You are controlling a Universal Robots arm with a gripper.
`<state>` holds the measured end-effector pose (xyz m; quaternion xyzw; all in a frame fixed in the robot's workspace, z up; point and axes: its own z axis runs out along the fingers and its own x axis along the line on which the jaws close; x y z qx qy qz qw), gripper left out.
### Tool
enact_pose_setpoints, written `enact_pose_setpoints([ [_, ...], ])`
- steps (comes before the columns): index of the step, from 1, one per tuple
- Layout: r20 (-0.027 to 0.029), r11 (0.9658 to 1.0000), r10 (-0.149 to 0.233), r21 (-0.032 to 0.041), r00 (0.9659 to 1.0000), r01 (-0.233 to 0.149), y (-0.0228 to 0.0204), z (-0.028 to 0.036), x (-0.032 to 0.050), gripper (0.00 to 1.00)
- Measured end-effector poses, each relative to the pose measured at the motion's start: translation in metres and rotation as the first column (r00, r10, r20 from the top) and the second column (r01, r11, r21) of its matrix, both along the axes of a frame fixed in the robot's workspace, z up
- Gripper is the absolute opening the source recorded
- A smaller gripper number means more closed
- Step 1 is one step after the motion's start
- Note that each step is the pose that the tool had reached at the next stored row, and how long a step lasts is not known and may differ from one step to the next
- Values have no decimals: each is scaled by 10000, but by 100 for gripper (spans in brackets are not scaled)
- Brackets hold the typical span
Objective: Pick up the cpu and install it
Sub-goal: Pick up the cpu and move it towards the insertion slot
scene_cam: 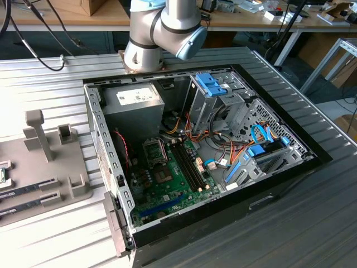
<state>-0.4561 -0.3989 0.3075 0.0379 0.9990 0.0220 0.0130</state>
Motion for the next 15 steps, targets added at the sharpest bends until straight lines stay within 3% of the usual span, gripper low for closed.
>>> enact_pose_setpoints([
  [15, 0, 10000, 0, 0, 10000, 0, 0, -69, 0, 54],
])
